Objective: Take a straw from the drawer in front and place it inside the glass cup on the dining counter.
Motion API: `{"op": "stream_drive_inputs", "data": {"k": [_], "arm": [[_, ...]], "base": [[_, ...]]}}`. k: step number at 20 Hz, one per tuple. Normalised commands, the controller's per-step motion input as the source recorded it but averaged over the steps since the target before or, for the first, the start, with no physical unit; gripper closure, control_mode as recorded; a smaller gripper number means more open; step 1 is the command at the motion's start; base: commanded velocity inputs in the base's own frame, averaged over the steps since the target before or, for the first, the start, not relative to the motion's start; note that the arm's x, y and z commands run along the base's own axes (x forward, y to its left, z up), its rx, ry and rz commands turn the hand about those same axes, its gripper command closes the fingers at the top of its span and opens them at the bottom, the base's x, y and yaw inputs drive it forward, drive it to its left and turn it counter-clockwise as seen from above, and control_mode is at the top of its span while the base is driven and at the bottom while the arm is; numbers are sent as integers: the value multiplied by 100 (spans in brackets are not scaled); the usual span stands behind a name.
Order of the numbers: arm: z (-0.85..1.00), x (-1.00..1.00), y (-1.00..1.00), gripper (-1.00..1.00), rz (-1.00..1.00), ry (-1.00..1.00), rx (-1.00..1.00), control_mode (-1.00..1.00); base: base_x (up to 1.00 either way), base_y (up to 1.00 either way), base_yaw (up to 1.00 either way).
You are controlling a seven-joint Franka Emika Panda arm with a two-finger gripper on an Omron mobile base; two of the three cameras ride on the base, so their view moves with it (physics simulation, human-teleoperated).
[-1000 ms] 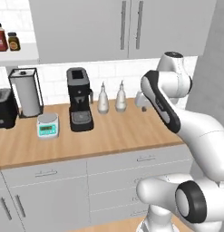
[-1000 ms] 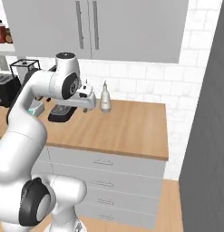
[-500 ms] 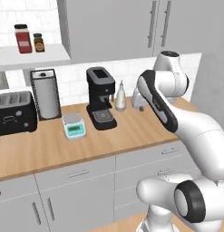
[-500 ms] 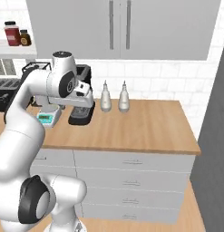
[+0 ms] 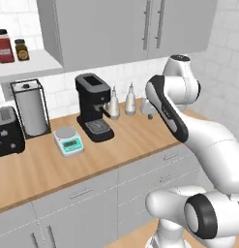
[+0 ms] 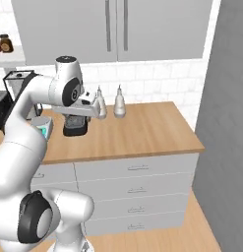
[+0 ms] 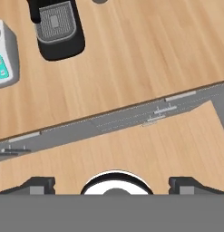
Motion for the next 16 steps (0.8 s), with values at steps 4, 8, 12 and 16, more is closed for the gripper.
{"op": "stream_drive_inputs", "data": {"k": [4, 8, 12, 16], "arm": [[0, 0, 0, -100, 0, 0, 0, 100], [0, 0, 0, -100, 0, 0, 0, 100], [0, 0, 0, -100, 0, 0, 0, 100], [0, 0, 0, -100, 0, 0, 0, 100]], "base": [[0, 35, -37], [0, 45, -36], [0, 64, -33], [0, 77, -26]]}}
